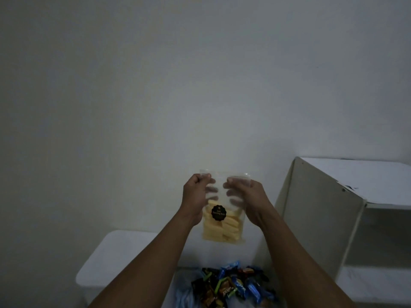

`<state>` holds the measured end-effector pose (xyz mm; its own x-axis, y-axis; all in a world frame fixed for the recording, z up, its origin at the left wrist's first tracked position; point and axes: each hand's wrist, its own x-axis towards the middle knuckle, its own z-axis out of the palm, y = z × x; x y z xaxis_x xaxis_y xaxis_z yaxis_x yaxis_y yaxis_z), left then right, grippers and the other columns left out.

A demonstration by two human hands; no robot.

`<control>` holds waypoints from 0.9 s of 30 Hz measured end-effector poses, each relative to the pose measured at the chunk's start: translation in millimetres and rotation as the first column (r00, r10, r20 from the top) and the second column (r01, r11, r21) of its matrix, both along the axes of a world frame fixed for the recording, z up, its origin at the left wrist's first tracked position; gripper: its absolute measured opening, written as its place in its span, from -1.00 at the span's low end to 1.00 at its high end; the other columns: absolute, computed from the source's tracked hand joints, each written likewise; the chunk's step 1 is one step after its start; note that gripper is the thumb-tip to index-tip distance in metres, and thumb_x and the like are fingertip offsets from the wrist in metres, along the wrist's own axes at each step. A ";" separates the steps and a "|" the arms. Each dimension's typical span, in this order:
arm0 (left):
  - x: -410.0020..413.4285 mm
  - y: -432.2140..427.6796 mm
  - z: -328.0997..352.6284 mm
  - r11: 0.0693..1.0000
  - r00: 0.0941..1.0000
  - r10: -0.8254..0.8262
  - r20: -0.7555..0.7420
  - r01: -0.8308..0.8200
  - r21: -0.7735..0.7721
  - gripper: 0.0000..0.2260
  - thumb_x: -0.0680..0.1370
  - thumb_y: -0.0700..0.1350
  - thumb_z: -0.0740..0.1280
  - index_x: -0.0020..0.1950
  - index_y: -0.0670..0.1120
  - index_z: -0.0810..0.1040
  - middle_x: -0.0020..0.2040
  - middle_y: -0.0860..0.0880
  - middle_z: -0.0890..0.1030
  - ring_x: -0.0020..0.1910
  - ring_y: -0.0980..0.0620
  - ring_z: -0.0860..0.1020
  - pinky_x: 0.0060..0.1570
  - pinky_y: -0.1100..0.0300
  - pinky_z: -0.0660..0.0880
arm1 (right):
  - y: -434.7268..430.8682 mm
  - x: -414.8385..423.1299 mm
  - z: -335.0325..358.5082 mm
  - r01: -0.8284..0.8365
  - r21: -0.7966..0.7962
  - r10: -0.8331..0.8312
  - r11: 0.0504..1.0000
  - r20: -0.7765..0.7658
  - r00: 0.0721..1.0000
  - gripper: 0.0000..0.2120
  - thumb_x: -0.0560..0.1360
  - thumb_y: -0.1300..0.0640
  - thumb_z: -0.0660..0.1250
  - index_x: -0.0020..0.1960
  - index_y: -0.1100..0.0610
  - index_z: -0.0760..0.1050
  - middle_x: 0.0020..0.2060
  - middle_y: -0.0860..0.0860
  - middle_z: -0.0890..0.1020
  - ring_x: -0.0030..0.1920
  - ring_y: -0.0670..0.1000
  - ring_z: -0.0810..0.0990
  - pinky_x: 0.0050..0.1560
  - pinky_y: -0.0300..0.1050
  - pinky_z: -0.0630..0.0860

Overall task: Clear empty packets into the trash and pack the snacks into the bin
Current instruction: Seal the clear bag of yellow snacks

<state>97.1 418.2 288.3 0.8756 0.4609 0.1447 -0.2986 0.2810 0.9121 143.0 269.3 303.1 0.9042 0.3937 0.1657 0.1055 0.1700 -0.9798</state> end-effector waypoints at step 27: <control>-11.0 11.1 28.9 0.984 0.998 0.024 0.058 -0.034 0.175 -0.84 0.57 -0.08 0.40 0.06 -0.14 0.59 -0.17 -0.04 0.65 -0.30 0.01 0.62 -0.32 0.14 0.47 | 31.3 -14.0 20.9 0.151 0.162 -0.171 0.975 0.118 0.978 -0.80 0.53 0.08 0.42 -0.04 0.23 0.65 -0.26 0.04 0.68 -0.29 -0.02 0.60 -0.13 -0.02 0.52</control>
